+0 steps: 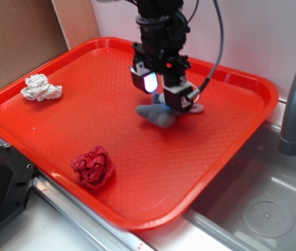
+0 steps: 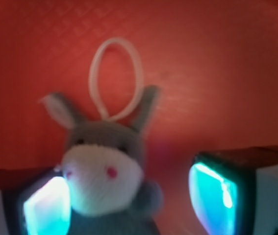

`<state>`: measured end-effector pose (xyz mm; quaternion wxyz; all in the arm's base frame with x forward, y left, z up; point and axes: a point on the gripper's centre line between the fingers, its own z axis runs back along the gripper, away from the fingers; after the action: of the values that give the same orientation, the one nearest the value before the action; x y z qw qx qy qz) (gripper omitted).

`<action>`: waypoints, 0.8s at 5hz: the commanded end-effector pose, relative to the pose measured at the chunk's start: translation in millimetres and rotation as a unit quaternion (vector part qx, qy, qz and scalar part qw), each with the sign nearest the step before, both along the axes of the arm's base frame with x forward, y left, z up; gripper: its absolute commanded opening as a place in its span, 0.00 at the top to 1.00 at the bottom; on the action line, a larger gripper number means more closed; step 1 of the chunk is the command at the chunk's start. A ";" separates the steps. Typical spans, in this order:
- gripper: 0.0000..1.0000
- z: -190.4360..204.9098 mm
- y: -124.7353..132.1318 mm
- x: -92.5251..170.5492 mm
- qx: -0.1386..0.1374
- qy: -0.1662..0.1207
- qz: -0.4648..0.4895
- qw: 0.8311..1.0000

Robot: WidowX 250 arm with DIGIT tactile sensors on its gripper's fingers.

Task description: Grab the gray animal.

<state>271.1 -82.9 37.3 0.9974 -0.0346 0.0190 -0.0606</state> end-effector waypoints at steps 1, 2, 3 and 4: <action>0.00 -12.4 -25.4 -5.7 -0.053 -0.008 -0.122 0.991; 1.00 -10.7 -30.6 -15.0 0.007 -0.013 -0.115 0.993; 1.00 16.3 -25.0 -22.6 0.065 -0.024 -0.094 0.993; 1.00 65.4 21.2 -33.4 0.078 -0.050 -0.063 0.994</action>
<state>237.8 -59.6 95.4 0.9909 0.0499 -0.0035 -0.1250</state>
